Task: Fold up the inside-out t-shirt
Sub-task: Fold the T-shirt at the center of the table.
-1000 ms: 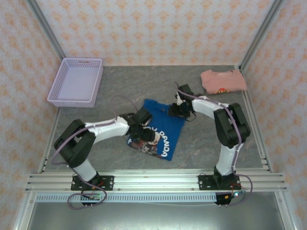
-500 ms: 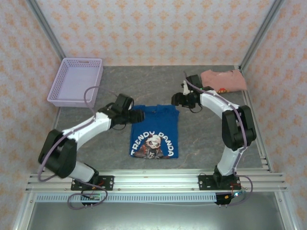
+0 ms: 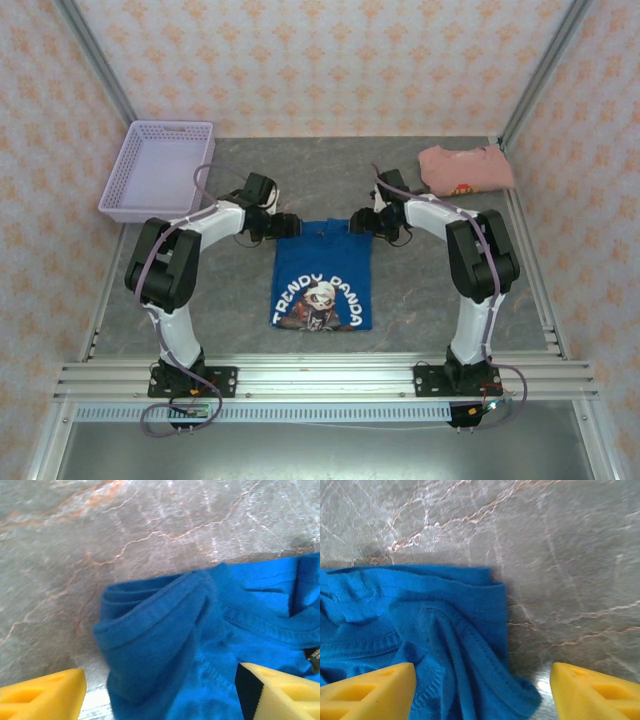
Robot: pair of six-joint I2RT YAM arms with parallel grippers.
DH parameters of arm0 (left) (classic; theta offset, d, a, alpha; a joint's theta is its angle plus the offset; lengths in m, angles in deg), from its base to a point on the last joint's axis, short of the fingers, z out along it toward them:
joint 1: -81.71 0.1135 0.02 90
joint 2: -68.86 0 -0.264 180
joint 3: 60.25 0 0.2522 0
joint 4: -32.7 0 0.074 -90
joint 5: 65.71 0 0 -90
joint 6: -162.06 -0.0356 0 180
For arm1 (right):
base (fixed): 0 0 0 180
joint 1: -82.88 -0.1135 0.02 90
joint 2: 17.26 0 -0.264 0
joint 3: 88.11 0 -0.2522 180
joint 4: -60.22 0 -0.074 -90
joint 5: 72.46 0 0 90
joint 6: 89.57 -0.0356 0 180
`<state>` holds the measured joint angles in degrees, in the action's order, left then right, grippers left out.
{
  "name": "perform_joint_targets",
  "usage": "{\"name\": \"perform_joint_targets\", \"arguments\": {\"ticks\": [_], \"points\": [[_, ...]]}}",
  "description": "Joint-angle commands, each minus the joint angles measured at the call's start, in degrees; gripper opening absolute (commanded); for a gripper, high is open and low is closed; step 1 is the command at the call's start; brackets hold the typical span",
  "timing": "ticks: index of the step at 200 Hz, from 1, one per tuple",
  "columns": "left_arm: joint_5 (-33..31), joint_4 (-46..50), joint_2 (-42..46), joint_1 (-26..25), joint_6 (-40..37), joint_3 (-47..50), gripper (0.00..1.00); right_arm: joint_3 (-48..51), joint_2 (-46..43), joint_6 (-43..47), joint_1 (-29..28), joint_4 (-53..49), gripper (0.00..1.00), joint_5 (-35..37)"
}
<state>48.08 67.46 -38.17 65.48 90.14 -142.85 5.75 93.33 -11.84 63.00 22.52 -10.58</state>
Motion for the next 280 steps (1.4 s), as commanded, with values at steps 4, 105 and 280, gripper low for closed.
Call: {"name": "perform_joint_targets", "arguments": {"ticks": [4,105,280], "points": [[1.45,2.73,-2.01,0.01,-3.41,-2.76,0.8,-1.45,1.81,-0.73,-0.57,0.9,0.71,0.34],[4.77,-0.33,-4.99,0.05,-3.82,-1.3,0.68,-3.43,4.82,-3.0,-2.9,4.64,0.51,-2.9],[9.58,-2.76,-9.0,0.06,-3.5,-3.23,0.22,-5.45,8.75,-6.44,-3.76,8.65,0.31,-4.01]]}}
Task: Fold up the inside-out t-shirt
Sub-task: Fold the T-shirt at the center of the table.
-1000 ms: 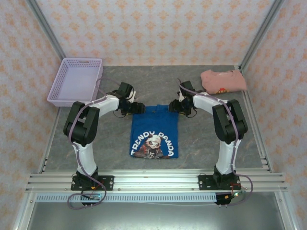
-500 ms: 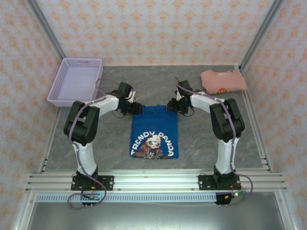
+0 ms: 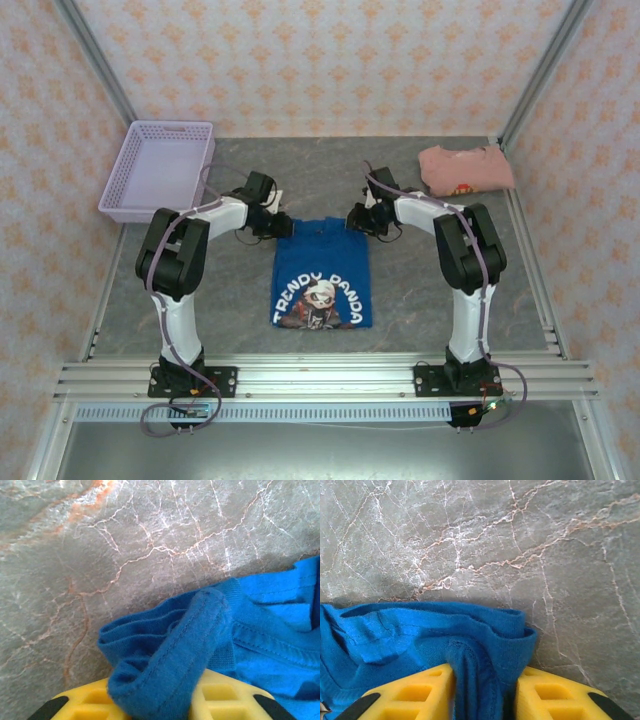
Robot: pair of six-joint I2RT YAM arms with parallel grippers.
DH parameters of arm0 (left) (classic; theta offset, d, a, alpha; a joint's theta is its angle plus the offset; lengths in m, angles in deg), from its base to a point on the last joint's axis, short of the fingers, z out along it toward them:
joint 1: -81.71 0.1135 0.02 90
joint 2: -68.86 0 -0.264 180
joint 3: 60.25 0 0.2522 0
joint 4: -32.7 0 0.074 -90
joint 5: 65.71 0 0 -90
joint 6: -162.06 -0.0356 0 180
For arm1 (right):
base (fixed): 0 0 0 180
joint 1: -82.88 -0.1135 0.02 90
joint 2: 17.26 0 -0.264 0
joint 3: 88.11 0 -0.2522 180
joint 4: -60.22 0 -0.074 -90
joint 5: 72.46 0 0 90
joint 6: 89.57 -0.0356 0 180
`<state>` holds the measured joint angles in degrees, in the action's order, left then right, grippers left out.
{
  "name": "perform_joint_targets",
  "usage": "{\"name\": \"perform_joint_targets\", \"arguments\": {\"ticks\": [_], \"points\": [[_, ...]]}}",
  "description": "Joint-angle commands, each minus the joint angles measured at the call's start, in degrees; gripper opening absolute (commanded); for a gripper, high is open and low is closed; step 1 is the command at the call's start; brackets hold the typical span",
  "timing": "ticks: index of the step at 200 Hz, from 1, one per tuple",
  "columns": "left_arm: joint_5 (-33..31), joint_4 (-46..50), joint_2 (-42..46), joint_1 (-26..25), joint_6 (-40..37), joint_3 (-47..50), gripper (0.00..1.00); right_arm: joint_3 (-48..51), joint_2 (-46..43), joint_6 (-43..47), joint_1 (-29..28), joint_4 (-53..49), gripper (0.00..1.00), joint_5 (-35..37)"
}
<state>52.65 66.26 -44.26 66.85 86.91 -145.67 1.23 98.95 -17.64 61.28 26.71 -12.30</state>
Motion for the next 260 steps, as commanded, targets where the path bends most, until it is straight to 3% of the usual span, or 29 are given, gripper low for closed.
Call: {"name": "perform_joint_targets", "arguments": {"ticks": [1,20,74,106,173,215,260], "points": [[5.03,-1.58,-2.9,-1.32,-0.26,-0.41,0.21,-0.95,3.19,-0.61,-2.04,4.5,0.31,-2.3],[4.78,-1.68,-2.81,-1.32,-0.26,-0.41,0.16,-0.89,3.49,-0.96,-2.08,5.34,0.29,-2.49],[4.22,-2.61,-1.59,-0.89,0.15,-0.11,0.0,-0.1,2.52,-1.66,-1.8,9.15,0.12,-2.88],[3.81,-3.26,-0.49,0.26,1.1,0.03,0.0,0.96,0.0,-1.97,-0.72,12.14,0.0,-3.11],[4.2,-3.54,3.23,3.28,3.92,-3.66,0.0,1.69,-6.77,-4.11,2.7,18.22,0.0,-3.37],[3.68,-0.89,1.96,3.49,4.53,-12.36,0.0,-4.67,-5.82,-3.41,3.39,18.28,0.0,-2.46],[2.0,8.67,-1.21,4.18,2.3,-34.68,0.0,-22.84,-3.3,2.19,4.91,12.05,0.0,-1.39]]}}
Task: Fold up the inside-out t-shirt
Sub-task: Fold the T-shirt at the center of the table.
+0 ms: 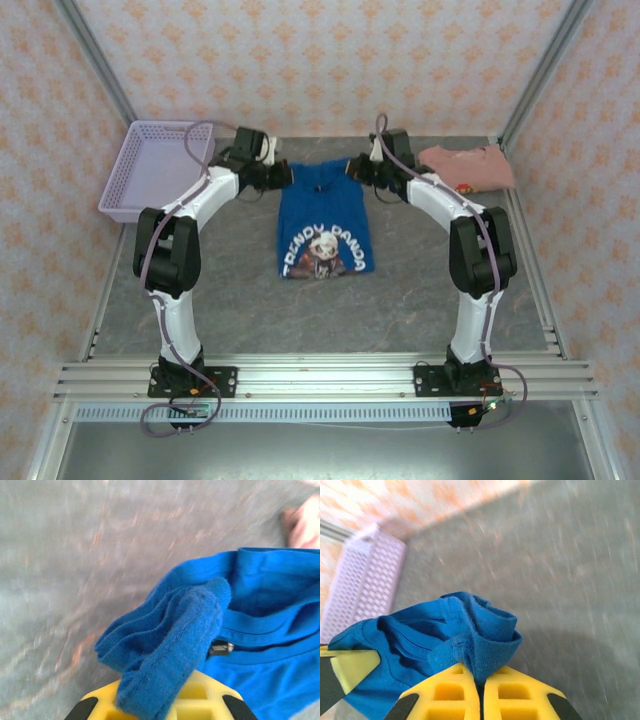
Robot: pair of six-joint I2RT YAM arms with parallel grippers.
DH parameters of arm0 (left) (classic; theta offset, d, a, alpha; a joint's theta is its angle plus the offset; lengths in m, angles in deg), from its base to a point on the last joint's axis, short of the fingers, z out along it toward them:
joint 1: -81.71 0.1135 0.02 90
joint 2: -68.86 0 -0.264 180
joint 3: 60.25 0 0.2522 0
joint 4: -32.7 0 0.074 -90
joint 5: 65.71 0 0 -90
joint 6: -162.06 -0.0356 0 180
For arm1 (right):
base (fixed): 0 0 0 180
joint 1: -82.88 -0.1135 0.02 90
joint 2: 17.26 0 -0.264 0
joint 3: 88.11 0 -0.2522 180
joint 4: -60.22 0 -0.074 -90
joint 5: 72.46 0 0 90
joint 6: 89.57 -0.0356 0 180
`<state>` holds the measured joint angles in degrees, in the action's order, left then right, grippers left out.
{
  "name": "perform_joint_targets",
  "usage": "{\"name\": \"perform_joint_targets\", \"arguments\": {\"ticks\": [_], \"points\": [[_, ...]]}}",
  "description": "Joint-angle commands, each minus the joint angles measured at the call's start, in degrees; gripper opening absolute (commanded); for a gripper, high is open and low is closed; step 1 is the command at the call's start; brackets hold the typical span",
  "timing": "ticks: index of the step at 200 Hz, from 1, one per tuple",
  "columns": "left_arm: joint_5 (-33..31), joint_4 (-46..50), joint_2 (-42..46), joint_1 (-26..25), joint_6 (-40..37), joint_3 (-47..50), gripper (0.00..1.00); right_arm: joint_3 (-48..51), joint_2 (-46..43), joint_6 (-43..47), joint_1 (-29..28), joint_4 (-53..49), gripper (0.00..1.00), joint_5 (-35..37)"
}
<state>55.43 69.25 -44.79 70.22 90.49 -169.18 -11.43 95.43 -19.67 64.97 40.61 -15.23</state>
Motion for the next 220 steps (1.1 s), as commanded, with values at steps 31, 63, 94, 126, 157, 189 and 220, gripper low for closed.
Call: {"name": "perform_joint_targets", "arguments": {"ticks": [31,63,94,126,157,189,220], "points": [[-0.58,10.86,-0.48,1.01,-3.16,-22.99,0.0,-19.49,0.01,8.96,1.41,-5.99,0.0,0.43],[1.61,9.32,3.74,0.91,-4.72,-18.38,0.0,-15.22,-3.27,10.64,1.31,-3.96,0.0,-2.91],[3.08,0.27,12.39,0.43,-3.2,0.01,0.0,-0.57,-9.09,10.64,1.09,2.76,0.0,-5.69],[3.93,-9.25,22.25,-1.96,1.77,20.45,0.0,17.35,-17.95,9.76,-0.06,7.11,0.0,-6.28],[-0.85,-11.77,32.5,-9.42,4.46,35.17,0.0,31.19,-27.76,9.26,-1.95,6.24,0.0,-3.74],[-4.92,-16.31,38.42,-15.5,10.13,47.08,0.0,39.34,-33.98,8.59,-2.88,3.83,0.0,-2.03],[-9.22,-19.71,40.72,-16.11,13.88,53.45,0.0,40.06,-32.98,10.03,-3.03,2.47,0.0,-1.44]]}}
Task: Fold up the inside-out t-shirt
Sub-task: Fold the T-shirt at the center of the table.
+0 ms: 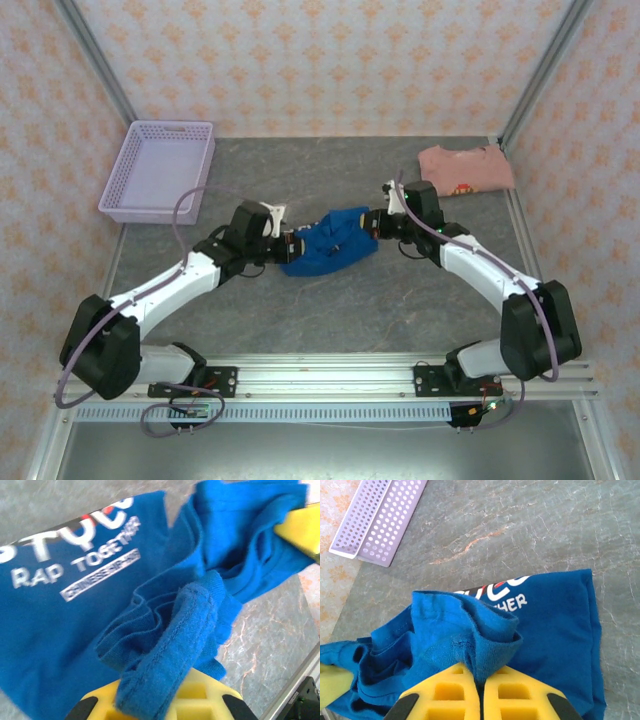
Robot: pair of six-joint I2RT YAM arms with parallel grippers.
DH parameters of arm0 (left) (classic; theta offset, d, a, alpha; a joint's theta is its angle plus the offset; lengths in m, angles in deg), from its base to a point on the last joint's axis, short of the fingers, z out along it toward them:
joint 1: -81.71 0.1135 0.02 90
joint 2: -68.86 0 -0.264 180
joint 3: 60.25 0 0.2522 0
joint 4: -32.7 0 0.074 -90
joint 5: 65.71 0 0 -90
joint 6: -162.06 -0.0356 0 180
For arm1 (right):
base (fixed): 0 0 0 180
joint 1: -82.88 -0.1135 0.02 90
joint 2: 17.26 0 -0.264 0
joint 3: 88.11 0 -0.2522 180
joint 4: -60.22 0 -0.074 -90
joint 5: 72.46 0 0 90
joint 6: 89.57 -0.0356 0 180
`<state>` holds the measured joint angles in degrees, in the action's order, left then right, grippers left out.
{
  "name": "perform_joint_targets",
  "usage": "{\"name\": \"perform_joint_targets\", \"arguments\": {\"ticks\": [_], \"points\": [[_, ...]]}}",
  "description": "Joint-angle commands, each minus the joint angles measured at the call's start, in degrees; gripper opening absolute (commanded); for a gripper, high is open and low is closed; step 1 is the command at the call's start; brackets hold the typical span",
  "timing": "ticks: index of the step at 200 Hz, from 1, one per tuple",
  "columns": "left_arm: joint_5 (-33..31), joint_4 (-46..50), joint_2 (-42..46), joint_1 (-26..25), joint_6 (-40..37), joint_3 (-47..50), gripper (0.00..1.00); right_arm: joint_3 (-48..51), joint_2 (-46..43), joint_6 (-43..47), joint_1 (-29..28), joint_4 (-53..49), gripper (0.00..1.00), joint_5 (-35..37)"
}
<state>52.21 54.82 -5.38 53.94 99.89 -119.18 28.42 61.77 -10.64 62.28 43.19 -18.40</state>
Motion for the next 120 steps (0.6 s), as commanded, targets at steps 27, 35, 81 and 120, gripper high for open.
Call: {"name": "perform_joint_targets", "arguments": {"ticks": [27,35,81,120], "points": [[-9.03,-4.81,-0.17,0.18,3.83,3.34,0.0,-4.28,6.06,3.04,-0.32,-2.56,0.0,3.79],[-10.22,-4.12,-1.34,0.33,3.57,2.7,0.0,-5.89,8.16,3.57,-0.32,-3.19,0.0,4.14],[-11.02,-5.51,-8.41,4.11,3.1,0.5,0.0,-14.09,19.28,4.73,-0.34,-6.18,0.0,5.47],[-10.32,-5.73,-15.06,6.04,-0.18,-3.26,0.0,-19.29,26.04,5.88,-0.36,-7.99,0.0,6.08]]}}
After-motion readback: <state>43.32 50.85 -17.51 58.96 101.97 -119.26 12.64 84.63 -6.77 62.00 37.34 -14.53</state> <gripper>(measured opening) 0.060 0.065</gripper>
